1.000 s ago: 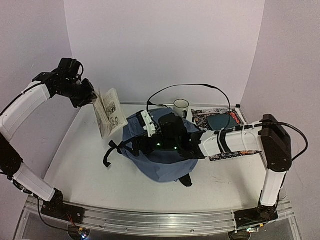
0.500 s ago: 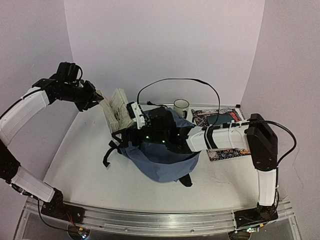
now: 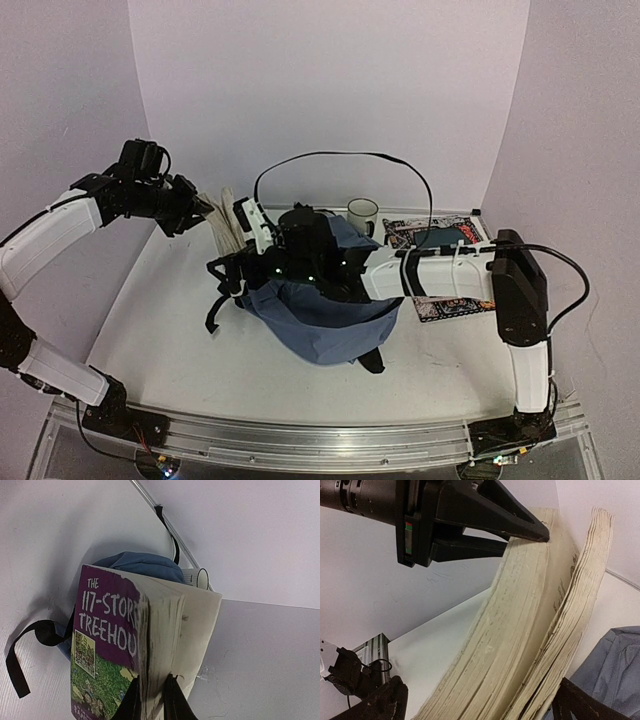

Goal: Pack the student bag
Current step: Pass from the left arm to the right, then move the student bag to the corner of the board.

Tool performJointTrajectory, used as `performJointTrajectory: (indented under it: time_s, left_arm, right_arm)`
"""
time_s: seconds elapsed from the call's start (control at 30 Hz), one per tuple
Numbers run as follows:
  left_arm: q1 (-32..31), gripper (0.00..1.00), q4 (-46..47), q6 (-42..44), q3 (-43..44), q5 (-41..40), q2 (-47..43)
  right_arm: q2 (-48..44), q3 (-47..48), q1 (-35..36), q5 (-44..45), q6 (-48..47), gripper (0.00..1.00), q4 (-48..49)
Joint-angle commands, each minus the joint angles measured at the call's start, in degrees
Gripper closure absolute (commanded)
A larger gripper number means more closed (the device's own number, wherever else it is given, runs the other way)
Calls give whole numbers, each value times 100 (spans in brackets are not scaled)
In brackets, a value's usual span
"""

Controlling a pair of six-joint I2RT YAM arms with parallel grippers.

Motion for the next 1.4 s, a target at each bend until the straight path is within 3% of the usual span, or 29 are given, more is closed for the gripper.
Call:
performJointTrajectory:
  time_s: [0.0,0.33,0.4,0.5,0.7,0.87,1.1,1.37]
  left_arm:
    - [-74,100,828,-351,-53,-85,-369]
    - [-158,100,1122,-732,-392,-181,-495]
    - [-156,94,1131,-708,-416,-238,-520]
    - [-157,76,1131,-575,-439,-442,-582]
    - [-149,28,1106,172,-372,-678,-498]
    - [-132,3,635,1303,-53,-943,-223]
    - [-129,1,492,2590,-212,-1094,74]
    - [-139,1,496,2874,-303,-500,1210]
  right_arm:
    - [85,270,112,646,-181,8,-70]
    - [-85,100,254,1826,-284,74,-207]
    - [-163,12,254,1789,-276,86,-199]
    - [-354,-132,251,1603,-289,100,-177]
    - [-883,-456,238,1201,-247,100,-159]
    - [-1608,-1013,9,951,264,100,-244]
    - [-2866,-2112,-720,198,1381,100,-449]
    - [-4272,-3362,-1380,172,2216,100,-590]
